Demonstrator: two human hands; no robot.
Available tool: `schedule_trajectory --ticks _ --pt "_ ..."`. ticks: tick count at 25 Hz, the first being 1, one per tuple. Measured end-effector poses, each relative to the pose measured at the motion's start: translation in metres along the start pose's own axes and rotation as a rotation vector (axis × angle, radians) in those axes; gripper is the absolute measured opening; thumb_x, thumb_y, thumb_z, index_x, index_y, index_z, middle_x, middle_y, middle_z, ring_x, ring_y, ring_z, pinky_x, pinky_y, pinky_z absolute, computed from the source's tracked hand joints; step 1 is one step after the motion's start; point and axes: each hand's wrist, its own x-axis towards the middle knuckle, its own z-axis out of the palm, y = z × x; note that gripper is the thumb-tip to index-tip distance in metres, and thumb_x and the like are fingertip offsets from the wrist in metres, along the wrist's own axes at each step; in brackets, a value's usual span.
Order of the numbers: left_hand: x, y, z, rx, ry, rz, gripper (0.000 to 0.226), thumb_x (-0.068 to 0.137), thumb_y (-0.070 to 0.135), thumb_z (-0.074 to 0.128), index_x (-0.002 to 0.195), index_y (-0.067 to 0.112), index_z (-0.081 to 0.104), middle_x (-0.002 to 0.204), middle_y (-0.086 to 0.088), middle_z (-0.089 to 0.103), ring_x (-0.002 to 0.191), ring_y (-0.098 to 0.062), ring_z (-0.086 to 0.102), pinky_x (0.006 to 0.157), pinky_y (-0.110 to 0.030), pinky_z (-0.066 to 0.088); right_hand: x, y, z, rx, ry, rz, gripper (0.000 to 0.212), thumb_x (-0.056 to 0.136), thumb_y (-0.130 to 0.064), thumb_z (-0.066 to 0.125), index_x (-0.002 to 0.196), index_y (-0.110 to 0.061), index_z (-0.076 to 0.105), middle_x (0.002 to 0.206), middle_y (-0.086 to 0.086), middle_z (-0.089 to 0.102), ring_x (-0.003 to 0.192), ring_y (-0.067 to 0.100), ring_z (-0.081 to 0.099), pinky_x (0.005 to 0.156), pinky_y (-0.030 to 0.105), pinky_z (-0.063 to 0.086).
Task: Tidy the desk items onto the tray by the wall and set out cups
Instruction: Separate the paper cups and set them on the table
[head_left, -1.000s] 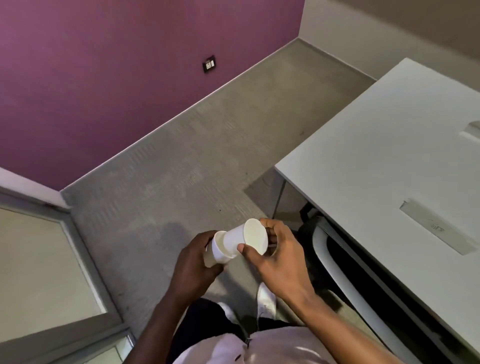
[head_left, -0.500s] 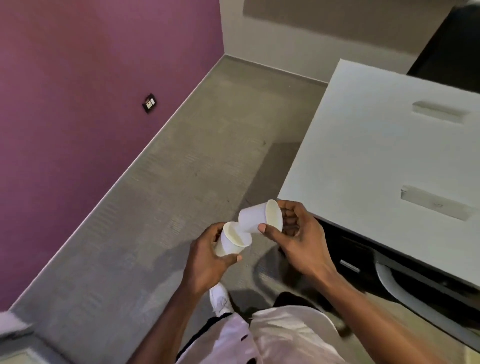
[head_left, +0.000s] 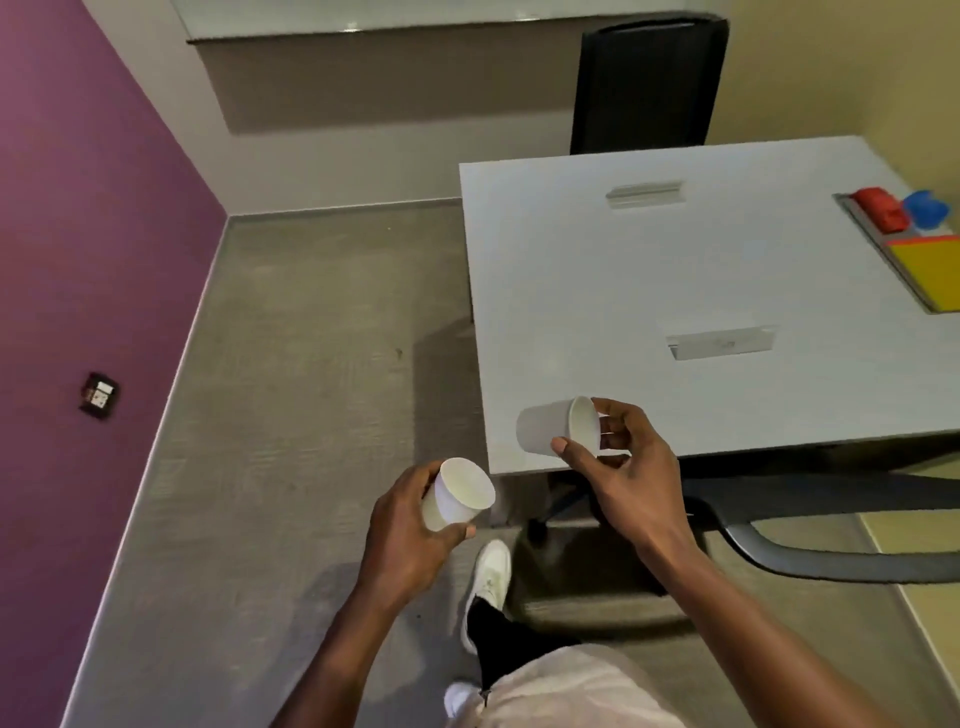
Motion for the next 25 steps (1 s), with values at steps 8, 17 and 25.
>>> schedule_trajectory --ticks 8,17,25 --pt "0.137 0.03 0.009 0.079 -0.182 0.121 0.073 0.068 0.021 0.1 0.117 0.056 0.059 0.116 0.031 0.067 0.108 0.015 0.061 0.079 -0.021 0.051 0.116 0.025 0.006 0.009 0.299 0.192 0.07 0.073 -0.059 0.086 0.131 -0.032 0.055 0.123 -0.009 0.065 0.101 0.003 0.065 0.077 0.024 0.054" --pt "0.26 0.058 0.045 0.115 -0.439 0.193 0.074 0.069 0.021 0.102 0.132 0.034 0.065 0.122 0.017 0.071 0.11 -0.004 0.067 0.08 -0.017 0.053 0.208 0.072 0.014 -0.246 0.476 0.336 0.085 0.07 -0.056 0.088 0.138 -0.024 0.049 0.127 0.002 0.056 0.113 0.025 0.063 0.089 0.039 0.055" --pt "0.369 0.072 0.057 0.18 -0.713 0.298 0.074 0.071 0.022 0.101 0.135 0.032 0.064 0.127 0.015 0.07 0.114 -0.009 0.064 0.086 -0.025 0.056 0.28 0.092 0.041 -0.454 0.493 0.485 0.083 0.077 -0.047 0.086 0.145 -0.02 0.047 0.128 0.01 0.051 0.122 0.033 0.052 0.086 0.042 0.052"
